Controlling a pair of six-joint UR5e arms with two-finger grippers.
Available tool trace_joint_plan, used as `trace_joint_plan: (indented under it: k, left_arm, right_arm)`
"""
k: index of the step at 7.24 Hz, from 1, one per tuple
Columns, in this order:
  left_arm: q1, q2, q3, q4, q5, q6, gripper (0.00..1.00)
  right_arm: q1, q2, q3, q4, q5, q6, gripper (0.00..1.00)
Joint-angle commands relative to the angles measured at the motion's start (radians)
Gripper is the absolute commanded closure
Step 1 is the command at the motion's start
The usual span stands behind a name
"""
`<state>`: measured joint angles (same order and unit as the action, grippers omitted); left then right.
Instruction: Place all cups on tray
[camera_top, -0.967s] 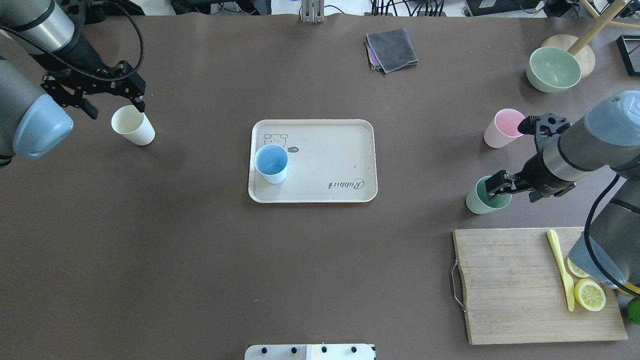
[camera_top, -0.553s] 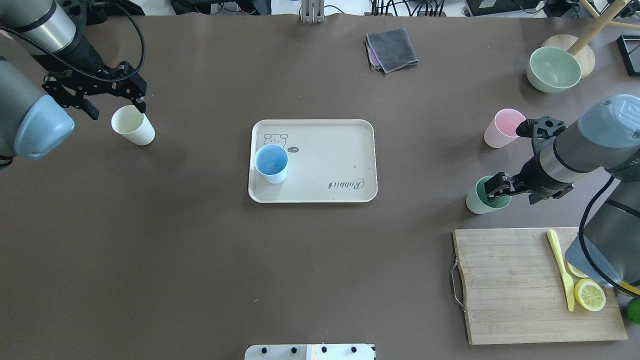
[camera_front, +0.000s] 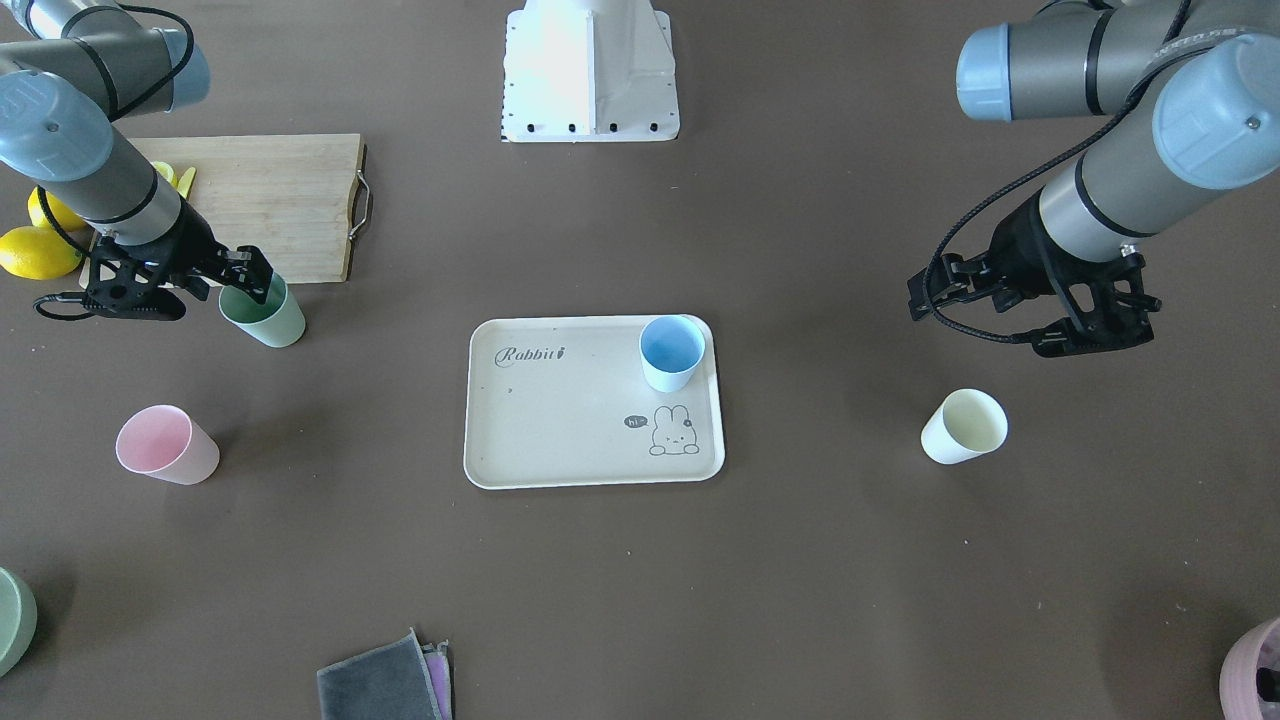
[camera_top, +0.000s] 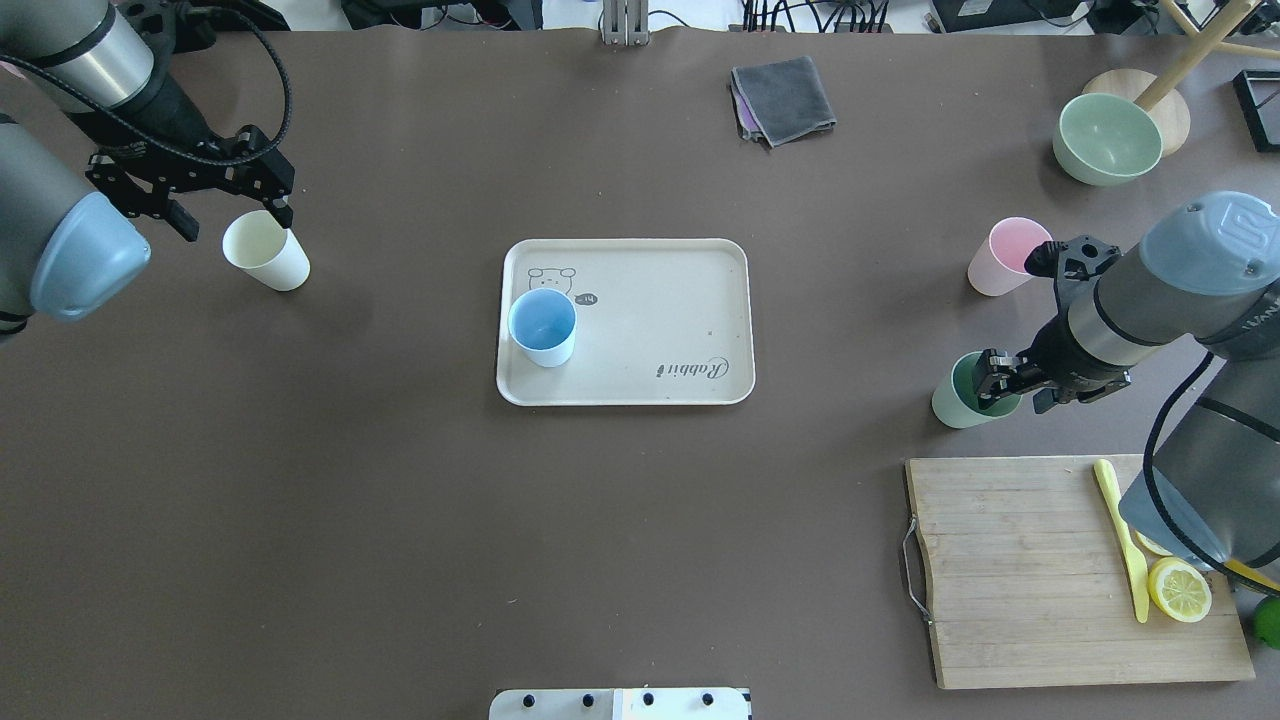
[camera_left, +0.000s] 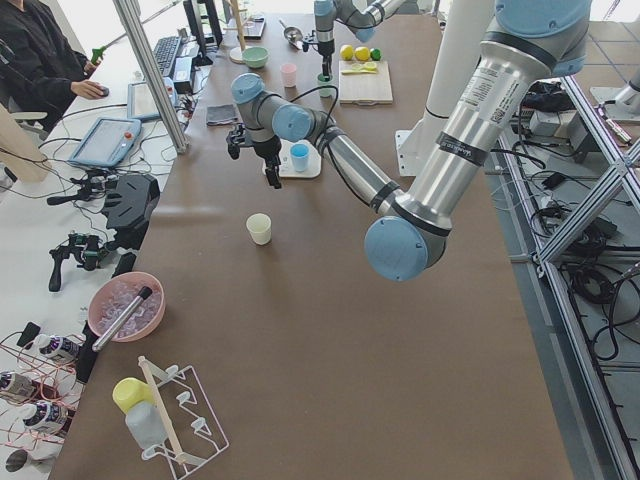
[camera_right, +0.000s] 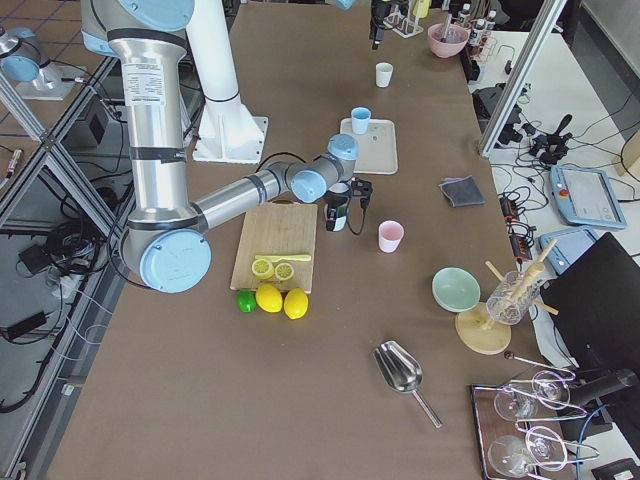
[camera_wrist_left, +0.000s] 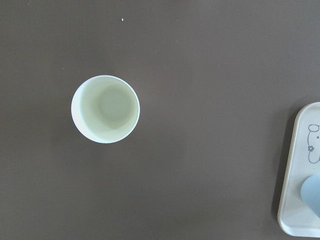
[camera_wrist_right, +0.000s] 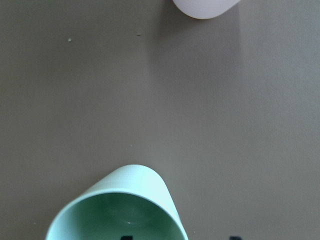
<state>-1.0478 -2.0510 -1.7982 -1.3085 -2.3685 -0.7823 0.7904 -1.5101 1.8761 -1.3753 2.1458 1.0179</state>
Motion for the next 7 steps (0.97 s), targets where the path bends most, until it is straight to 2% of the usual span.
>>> trace_joint_plan:
  k: [1,3,4,7]
  left_arm:
    - [0.000,0.000,0.002,0.000,0.000,0.000,0.03]
    - [-0.001,-0.001,0.000,0.000,-0.002,0.000,0.03]
    - [-0.006,0.000,-0.006,0.002,-0.002,0.000,0.03]
    - [-0.038,0.011,-0.009,0.002,-0.002,0.038,0.03]
  right_arm:
    - [0.000,0.021,0.000,-0.001,0.035,0.007,1.00]
    - [0.039,0.043,0.001,-0.004,0.122,0.008,1.00]
    - [0.085,0.045,0.005,-0.001,0.208,0.011,1.00]
    - [0.046,0.172,-0.020,0.001,0.215,0.155,1.00]
